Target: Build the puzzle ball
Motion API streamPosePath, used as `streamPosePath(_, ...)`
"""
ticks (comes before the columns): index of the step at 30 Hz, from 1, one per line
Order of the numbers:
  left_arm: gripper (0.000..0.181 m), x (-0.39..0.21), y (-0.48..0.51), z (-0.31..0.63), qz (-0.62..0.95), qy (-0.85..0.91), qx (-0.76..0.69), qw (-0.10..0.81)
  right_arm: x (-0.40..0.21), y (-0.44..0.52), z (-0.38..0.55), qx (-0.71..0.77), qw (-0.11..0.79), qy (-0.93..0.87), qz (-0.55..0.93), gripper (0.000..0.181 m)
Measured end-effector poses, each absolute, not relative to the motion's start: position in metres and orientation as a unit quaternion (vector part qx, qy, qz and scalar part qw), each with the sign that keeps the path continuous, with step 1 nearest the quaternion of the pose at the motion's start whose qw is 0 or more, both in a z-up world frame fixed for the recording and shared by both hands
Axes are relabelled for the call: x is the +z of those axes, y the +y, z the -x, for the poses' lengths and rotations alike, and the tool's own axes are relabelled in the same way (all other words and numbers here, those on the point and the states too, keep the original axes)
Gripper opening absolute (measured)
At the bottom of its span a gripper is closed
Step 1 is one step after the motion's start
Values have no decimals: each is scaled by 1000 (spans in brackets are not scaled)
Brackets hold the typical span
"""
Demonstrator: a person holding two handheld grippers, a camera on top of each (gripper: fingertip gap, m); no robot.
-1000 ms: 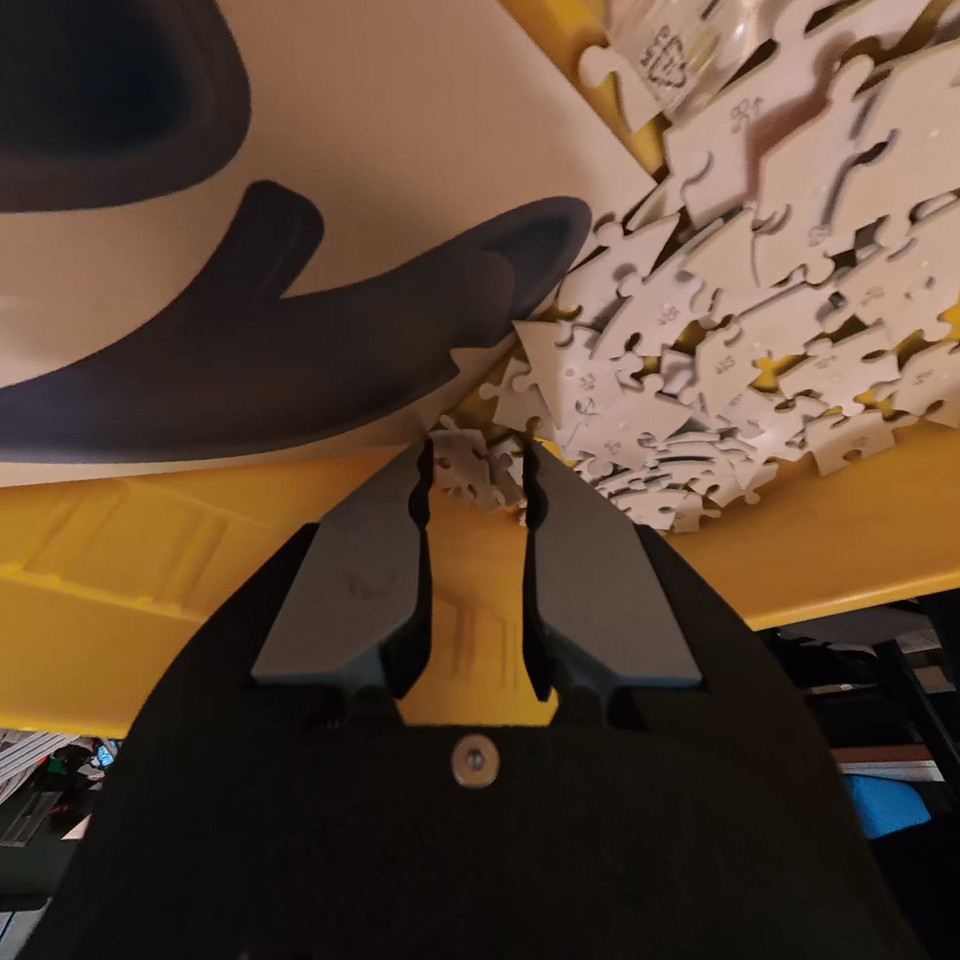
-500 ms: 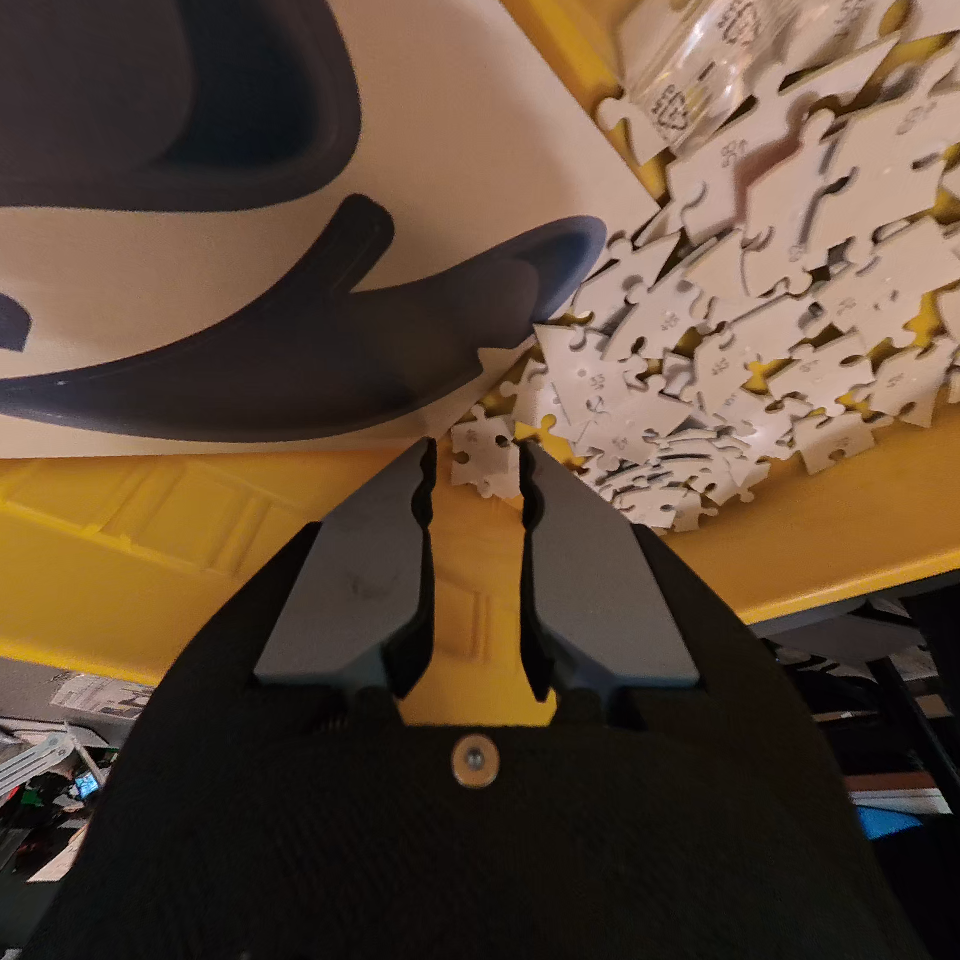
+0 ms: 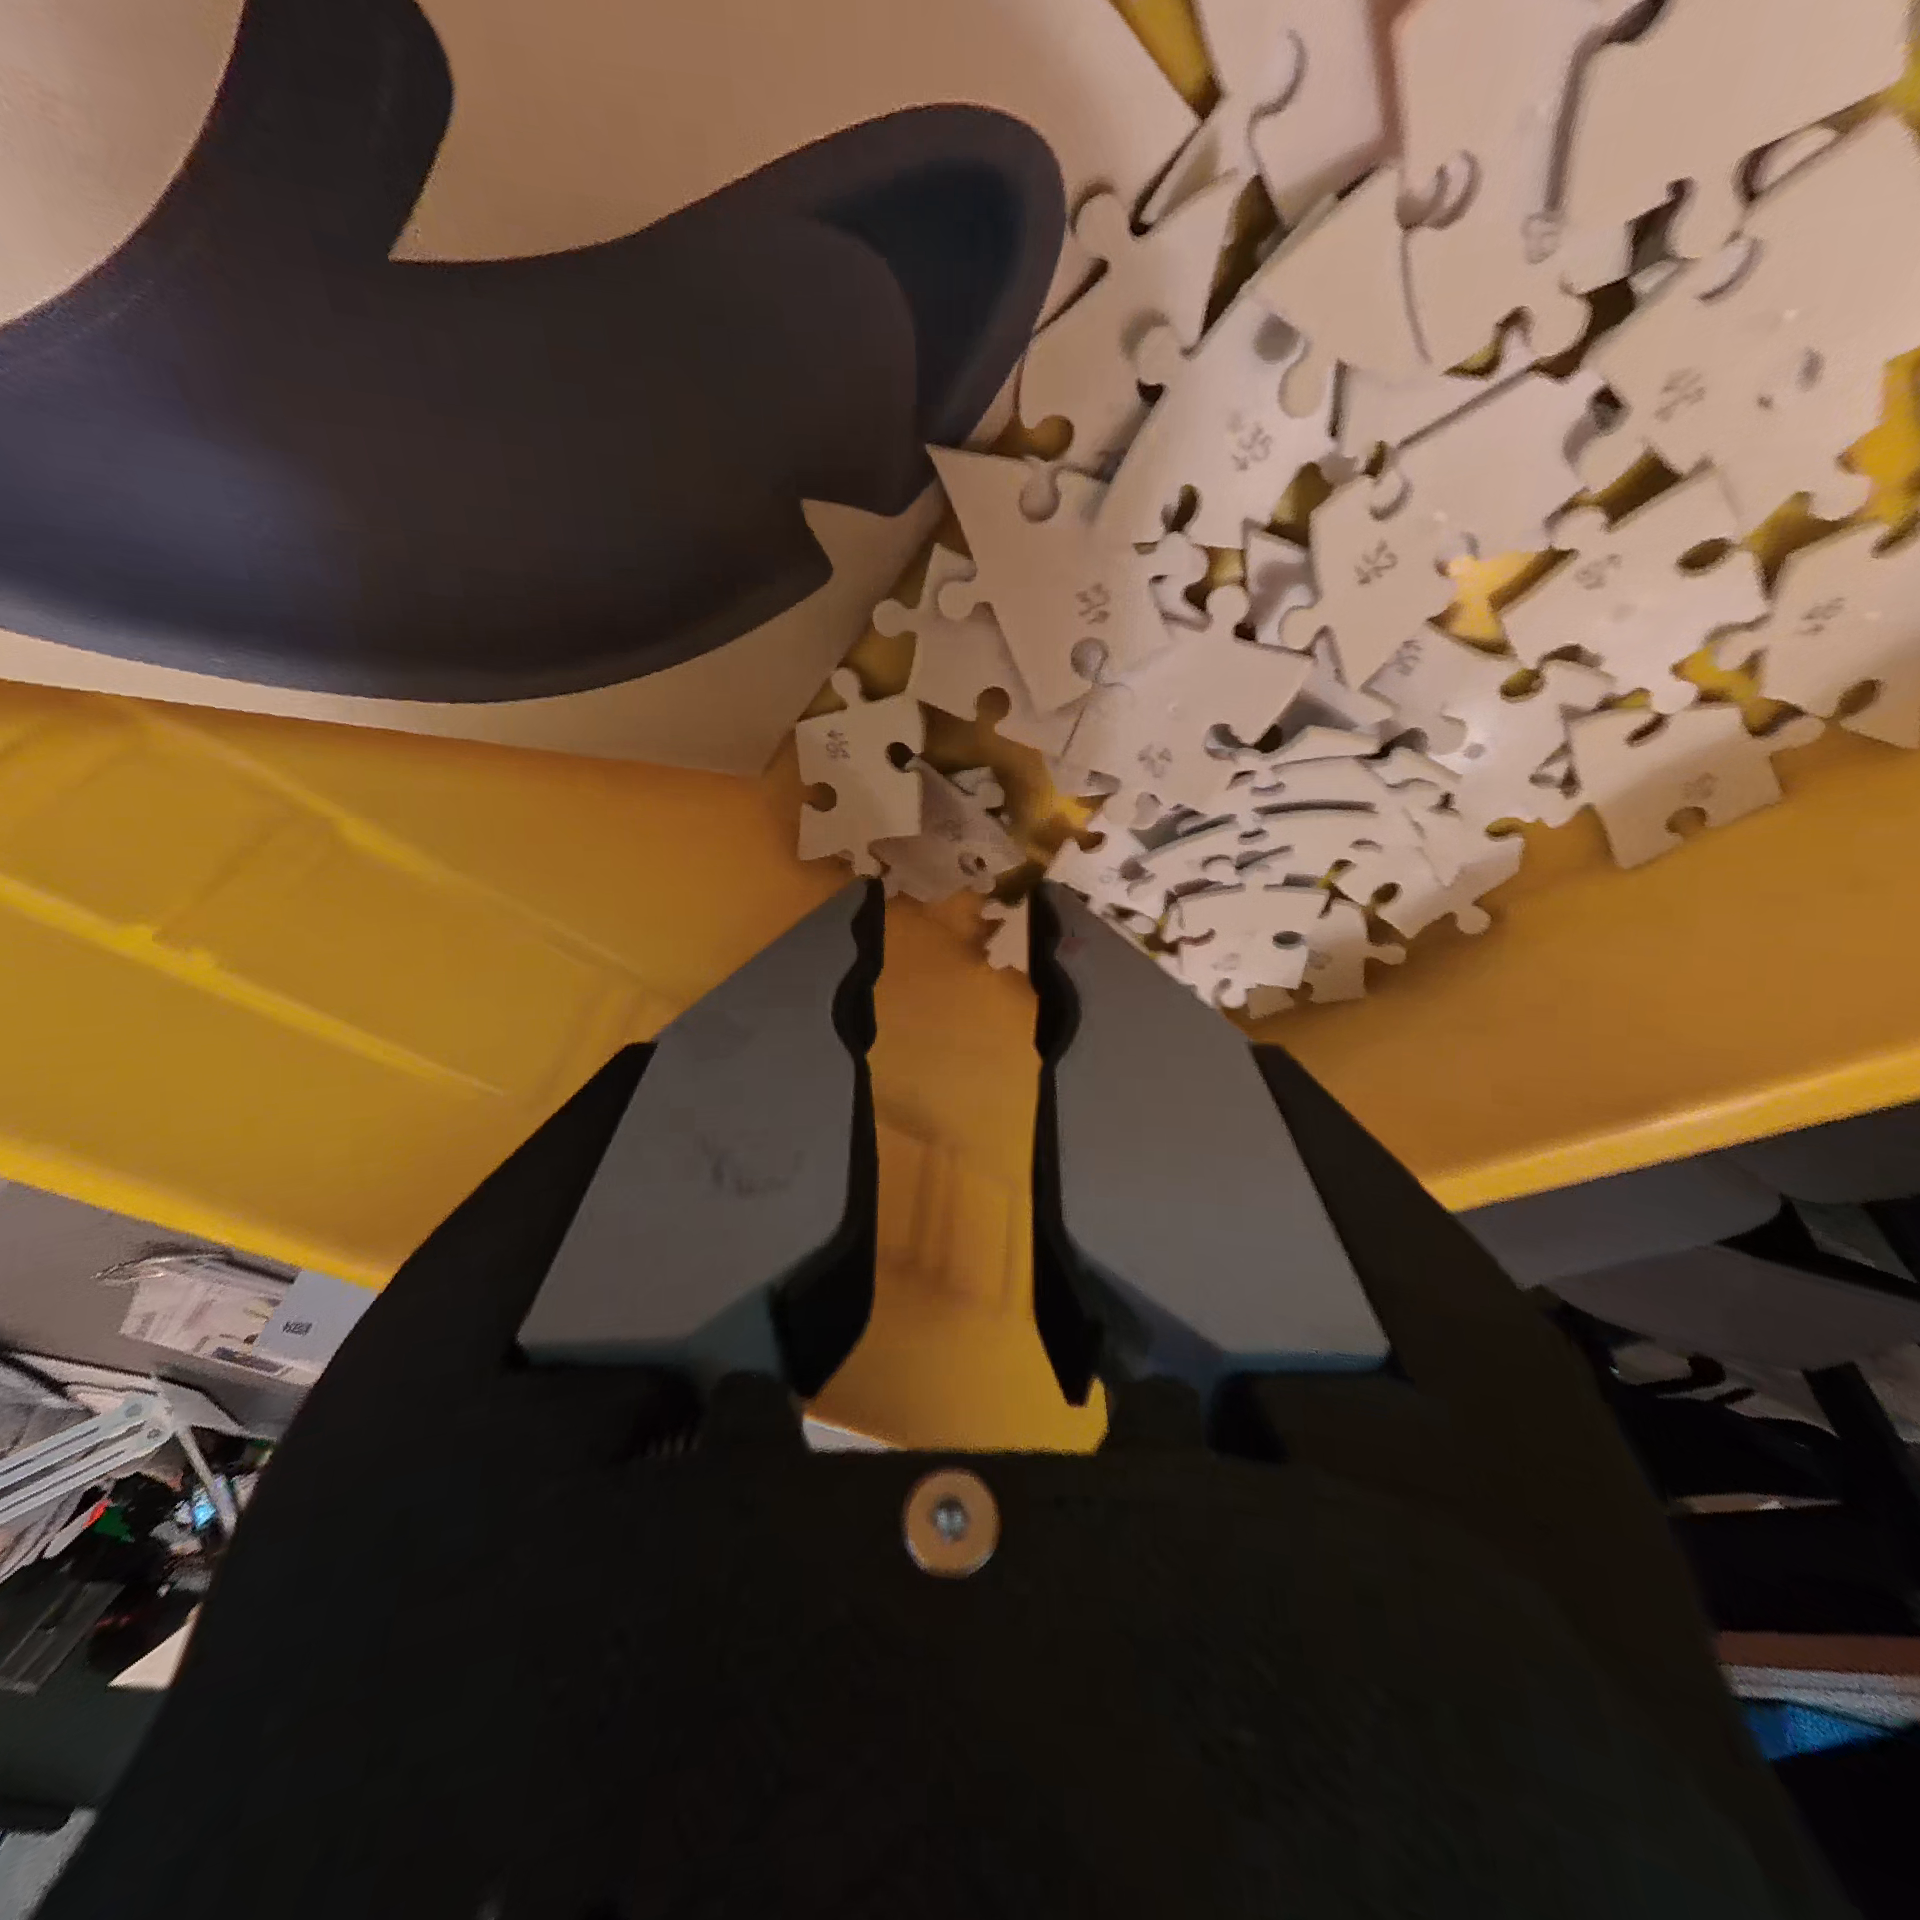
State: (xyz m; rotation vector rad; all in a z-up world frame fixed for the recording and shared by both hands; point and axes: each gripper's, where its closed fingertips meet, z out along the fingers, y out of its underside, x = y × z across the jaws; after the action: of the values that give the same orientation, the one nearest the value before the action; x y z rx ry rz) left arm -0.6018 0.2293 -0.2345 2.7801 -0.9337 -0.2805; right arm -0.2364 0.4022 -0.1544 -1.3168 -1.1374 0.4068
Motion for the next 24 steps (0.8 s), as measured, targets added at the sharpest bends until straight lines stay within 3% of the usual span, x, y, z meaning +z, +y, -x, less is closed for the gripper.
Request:
streamPosePath(13, 38, -244, 238, 598, -945, -298, -122, 63, -145, 395, 236, 180, 637, -498, 561, 18)
streamPosePath(15, 36, -244, 237, 598, -943, -303, -127, 57, -144, 393, 237, 182, 638, -499, 558, 18)
streamPosePath(17, 21, -244, 240, 604, -936, -317, -144, 49, -142, 391, 237, 183, 639, -500, 555, 18)
streamPosePath(24, 22, -246, 245, 612, -938, -318, -135, 36, -134, 382, 237, 182, 648, -504, 541, 18)
